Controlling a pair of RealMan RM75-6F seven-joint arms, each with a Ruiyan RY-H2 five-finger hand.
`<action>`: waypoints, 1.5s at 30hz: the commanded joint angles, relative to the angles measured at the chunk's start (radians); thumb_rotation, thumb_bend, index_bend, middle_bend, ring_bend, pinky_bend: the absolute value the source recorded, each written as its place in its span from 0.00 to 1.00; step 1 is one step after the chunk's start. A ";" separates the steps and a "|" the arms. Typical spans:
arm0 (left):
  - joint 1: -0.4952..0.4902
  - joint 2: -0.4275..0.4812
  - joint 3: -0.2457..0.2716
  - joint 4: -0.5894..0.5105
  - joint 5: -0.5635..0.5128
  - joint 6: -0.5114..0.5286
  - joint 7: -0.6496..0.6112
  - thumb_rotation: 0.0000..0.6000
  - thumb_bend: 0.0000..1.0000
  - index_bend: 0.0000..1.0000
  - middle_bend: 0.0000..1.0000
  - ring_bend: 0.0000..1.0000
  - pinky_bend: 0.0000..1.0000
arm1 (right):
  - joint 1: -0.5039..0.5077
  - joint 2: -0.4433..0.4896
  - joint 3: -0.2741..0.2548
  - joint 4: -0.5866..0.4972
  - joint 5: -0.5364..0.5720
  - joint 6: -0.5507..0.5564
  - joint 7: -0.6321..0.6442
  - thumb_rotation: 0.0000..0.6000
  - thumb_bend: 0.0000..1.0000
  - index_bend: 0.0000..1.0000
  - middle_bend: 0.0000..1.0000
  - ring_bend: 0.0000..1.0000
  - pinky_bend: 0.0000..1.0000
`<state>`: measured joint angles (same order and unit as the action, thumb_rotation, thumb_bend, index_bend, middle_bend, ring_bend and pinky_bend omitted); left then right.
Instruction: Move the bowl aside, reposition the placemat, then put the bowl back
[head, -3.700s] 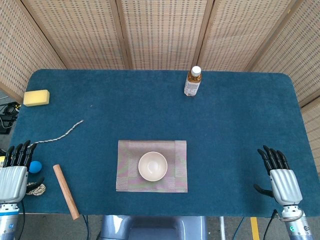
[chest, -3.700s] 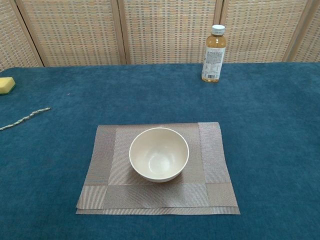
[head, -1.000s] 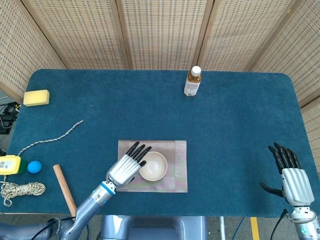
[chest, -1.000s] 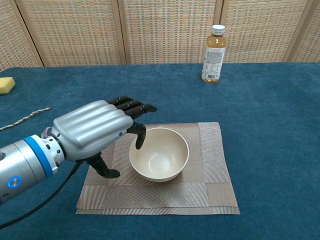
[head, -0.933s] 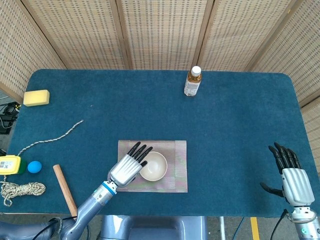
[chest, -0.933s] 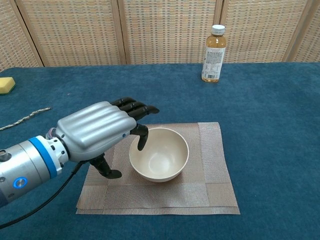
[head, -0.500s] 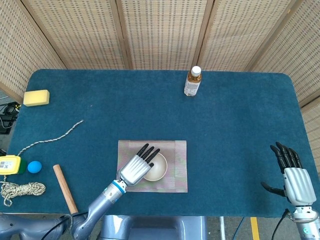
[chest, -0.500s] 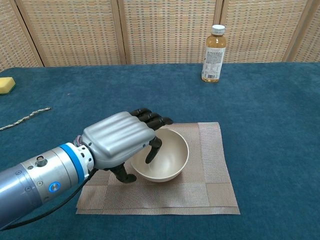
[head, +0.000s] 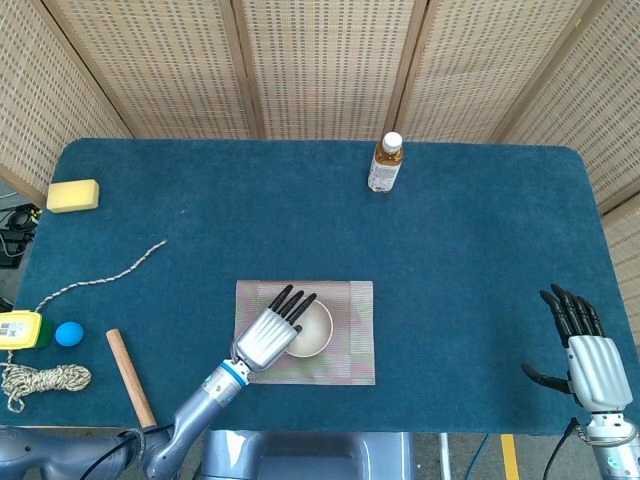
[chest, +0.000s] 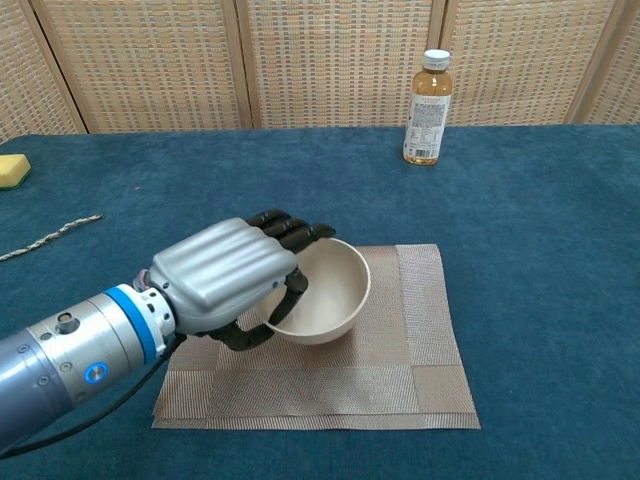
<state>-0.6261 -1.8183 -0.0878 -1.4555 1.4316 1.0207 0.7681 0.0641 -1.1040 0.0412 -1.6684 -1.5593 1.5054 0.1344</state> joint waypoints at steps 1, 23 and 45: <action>0.011 0.042 0.001 -0.012 0.012 0.031 -0.030 1.00 0.46 0.70 0.00 0.00 0.00 | -0.001 0.000 0.000 0.000 0.000 0.001 0.000 1.00 0.15 0.00 0.00 0.00 0.00; 0.211 0.334 0.069 0.221 -0.032 0.188 -0.434 1.00 0.46 0.70 0.00 0.00 0.00 | -0.003 -0.013 -0.011 -0.011 -0.025 0.009 -0.044 1.00 0.15 0.00 0.00 0.00 0.00; 0.259 0.319 0.087 0.399 -0.055 0.119 -0.596 1.00 0.17 0.34 0.00 0.00 0.00 | -0.001 -0.019 -0.018 -0.016 -0.030 0.000 -0.049 1.00 0.15 0.00 0.00 0.00 0.00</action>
<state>-0.3674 -1.4990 -0.0012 -1.0560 1.3769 1.1395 0.1717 0.0630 -1.1228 0.0230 -1.6842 -1.5898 1.5058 0.0851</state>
